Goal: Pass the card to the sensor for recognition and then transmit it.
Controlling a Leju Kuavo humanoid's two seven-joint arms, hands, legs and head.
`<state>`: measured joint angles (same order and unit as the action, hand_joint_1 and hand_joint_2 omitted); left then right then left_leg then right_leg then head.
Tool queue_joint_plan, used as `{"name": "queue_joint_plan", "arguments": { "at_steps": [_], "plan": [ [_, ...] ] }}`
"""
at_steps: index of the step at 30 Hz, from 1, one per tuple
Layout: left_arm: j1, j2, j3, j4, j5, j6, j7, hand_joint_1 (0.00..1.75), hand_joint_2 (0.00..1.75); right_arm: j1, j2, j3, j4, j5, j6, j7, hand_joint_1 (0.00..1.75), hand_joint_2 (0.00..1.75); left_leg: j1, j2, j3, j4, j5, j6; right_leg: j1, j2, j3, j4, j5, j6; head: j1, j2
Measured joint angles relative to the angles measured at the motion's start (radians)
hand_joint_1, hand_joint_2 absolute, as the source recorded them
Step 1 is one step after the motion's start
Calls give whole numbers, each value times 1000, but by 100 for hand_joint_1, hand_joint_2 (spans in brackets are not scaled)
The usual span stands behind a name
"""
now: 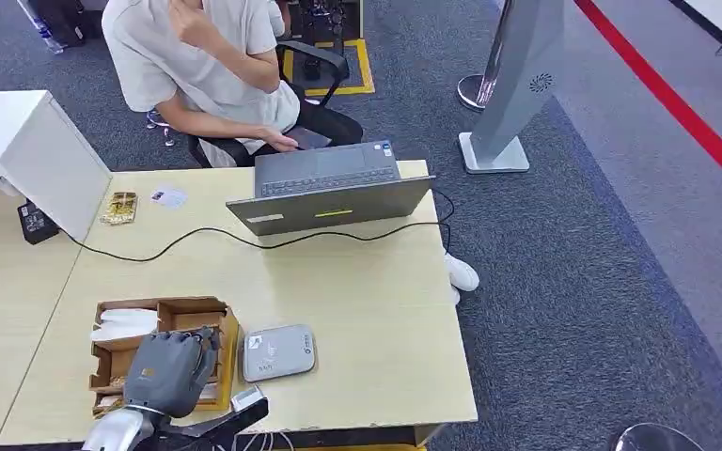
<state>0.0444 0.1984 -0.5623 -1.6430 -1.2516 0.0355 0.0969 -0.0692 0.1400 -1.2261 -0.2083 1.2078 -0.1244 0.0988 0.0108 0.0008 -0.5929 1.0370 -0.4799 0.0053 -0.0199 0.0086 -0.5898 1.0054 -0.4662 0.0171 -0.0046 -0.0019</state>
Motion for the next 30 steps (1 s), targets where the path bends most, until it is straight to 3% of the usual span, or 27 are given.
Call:
{"name": "queue_joint_plan", "arguments": {
  "at_steps": [9, 15, 16, 30],
  "plan": [
    [1, 6, 0, -8, 0, 2, -11, 175, 175, 0, 0, -3, 0, 0, 0, 0, 0, 0, 0, 0, 0, 0, 0, 0, 0, 0, 0, 0, 0, 0, 0, 0],
    [13, 6, 0, -30, 6, 42, -23, 175, 175, 0, 0, -4, 0, -2, 0, -1, 0, 0, 0, 0, 0, 0, 0, 0, 0, 0, 0, 0, 0, 0, 0, 0],
    [14, 6, 0, -33, 6, 42, -25, 0, 175, 0, 0, -4, 0, -2, 0, -2, 0, 0, 0, 0, 0, 0, 0, 0, 0, 0, 0, 0, 0, 0, 0, 0],
    [47, 29, 1, -74, -6, 45, -27, 0, 175, 1, 0, -5, 0, -2, 0, -3, 0, 0, 0, 0, 0, 0, 0, 0, 0, 0, 0, 0, 0, 0, 0, 0]
  ]
}}
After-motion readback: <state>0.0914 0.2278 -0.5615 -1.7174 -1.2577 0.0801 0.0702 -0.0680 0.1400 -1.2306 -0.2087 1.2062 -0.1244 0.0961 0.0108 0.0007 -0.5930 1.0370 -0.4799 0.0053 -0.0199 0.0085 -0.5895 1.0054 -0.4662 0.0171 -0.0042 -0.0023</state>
